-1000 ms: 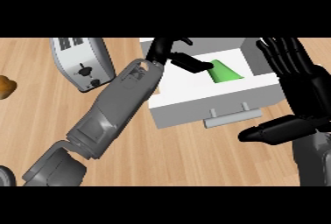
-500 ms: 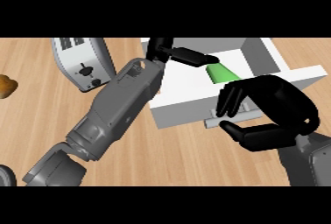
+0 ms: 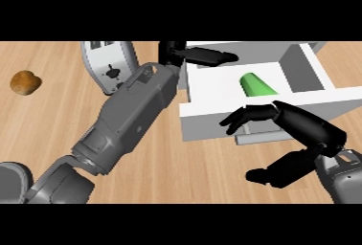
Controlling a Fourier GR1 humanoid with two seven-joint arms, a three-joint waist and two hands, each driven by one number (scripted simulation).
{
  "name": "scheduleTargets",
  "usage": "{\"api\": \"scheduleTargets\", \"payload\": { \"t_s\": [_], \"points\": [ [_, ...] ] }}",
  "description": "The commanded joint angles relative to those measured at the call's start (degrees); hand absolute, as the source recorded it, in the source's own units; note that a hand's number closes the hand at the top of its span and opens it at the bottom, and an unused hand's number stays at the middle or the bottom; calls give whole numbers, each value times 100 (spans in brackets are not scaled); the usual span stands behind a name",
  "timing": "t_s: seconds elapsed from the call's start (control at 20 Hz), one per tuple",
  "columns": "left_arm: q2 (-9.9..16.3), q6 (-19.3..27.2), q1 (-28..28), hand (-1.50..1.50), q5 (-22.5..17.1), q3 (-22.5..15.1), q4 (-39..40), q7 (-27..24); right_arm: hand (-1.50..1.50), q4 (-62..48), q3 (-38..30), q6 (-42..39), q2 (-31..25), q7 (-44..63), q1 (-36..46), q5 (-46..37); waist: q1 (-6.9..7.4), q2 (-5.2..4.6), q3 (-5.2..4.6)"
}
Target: Pick up the cup, place it into the drawer and close the drawer
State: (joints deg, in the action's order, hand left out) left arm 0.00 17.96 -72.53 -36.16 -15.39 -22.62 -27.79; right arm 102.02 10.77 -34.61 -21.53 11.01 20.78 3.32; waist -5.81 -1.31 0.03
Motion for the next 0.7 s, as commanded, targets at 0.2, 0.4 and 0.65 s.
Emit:
{"api": "scheduleTargets", "payload": {
  "t_s": [0.2, 0.4, 0.65],
  "points": [
    [119, -501, 447, -150, -174, 171, -193, -321, -150, -969, 533, 842, -62, -1001, -637, -2167, 576, 92, 3],
    [222, -724, 769, -150, -194, 218, -362, -430, -150, -2313, 1018, 1182, 270, -1257, -239, -2817, 786, 89, 3],
    [375, -809, 1149, -150, -209, 297, -615, -576, 150, -4267, 1008, 1554, 457, -1927, 577, -3330, 939, 61, 7]
  ]
}}
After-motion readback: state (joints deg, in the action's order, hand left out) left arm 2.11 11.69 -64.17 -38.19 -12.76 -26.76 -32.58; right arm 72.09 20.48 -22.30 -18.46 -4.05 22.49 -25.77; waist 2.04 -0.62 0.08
